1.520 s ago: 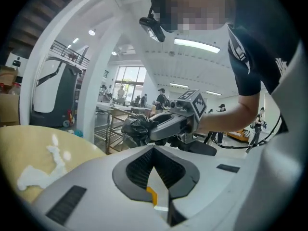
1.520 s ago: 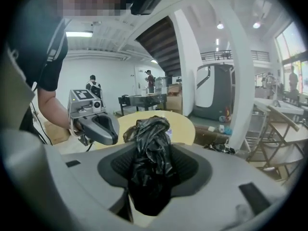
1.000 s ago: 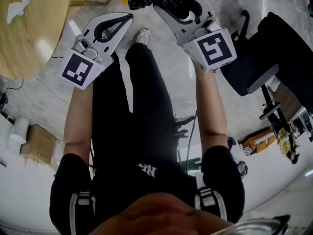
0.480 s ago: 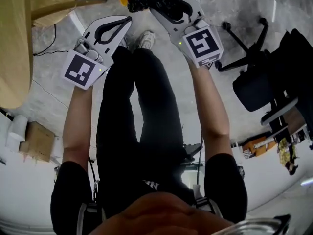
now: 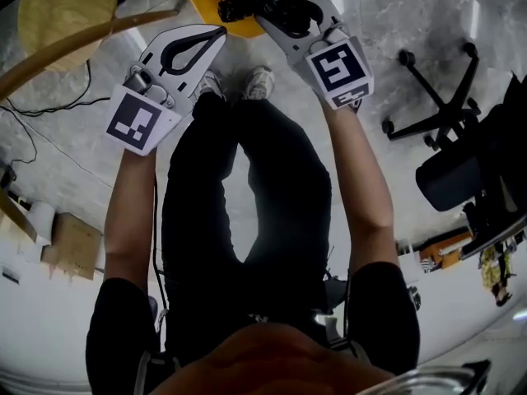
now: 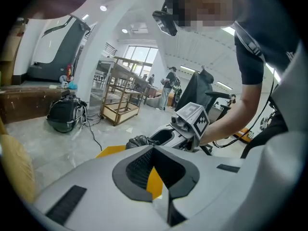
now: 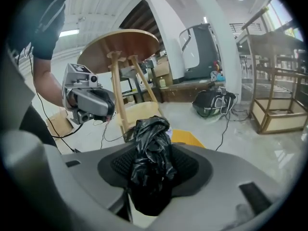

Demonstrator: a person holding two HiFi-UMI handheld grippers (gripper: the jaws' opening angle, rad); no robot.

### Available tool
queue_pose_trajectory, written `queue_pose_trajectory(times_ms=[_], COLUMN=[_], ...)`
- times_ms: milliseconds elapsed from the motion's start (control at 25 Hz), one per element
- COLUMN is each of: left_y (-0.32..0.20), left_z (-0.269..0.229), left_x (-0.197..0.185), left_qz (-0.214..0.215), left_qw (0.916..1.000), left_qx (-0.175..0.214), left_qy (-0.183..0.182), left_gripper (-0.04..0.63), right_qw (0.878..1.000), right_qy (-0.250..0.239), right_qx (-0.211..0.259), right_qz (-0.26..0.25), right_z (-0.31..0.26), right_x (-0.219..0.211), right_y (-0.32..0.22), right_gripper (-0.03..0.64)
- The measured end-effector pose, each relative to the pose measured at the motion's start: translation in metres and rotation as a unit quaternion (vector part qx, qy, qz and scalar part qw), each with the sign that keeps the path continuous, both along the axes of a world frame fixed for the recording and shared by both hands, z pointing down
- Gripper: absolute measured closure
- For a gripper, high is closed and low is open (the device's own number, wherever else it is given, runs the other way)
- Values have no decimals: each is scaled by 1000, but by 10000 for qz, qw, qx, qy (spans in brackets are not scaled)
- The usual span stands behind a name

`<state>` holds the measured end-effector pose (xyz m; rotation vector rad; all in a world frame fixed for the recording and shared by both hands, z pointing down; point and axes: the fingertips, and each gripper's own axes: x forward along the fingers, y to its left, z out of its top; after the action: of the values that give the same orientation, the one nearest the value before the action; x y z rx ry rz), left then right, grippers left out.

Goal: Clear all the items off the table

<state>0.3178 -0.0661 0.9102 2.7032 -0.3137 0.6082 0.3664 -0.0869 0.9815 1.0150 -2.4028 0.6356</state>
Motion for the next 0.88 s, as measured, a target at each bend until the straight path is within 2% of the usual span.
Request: queue_pose_trajectory(times_ms=[280, 320, 480, 720, 880], left_y=[-5, -6, -5, -1, 8], left_z=[29, 31, 30, -9, -66], left_x=[1, 0, -6, -10, -9], left_qz=[82, 100, 115, 91, 63], left_qw=[10000, 9999, 9999, 9999, 9997], left_qx=[-31, -35, -69, -92, -155], left_qy=[37, 26, -15, 76, 204], left_gripper=[583, 583, 582, 583, 583], right_qw=[9996, 9994, 9994, 9994, 9992], right_qy=[250, 296, 285, 194, 121], right_qx=[-62, -86, -130, -208, -234], right_qz=[-98, -142, -162, -216, -304], right_z=[39, 43, 47, 6, -57], right_x=[-4, -6, -12, -21, -27], right_y=[-9, -10, -13, -9, -2], right_gripper=[394, 375, 224, 224, 235])
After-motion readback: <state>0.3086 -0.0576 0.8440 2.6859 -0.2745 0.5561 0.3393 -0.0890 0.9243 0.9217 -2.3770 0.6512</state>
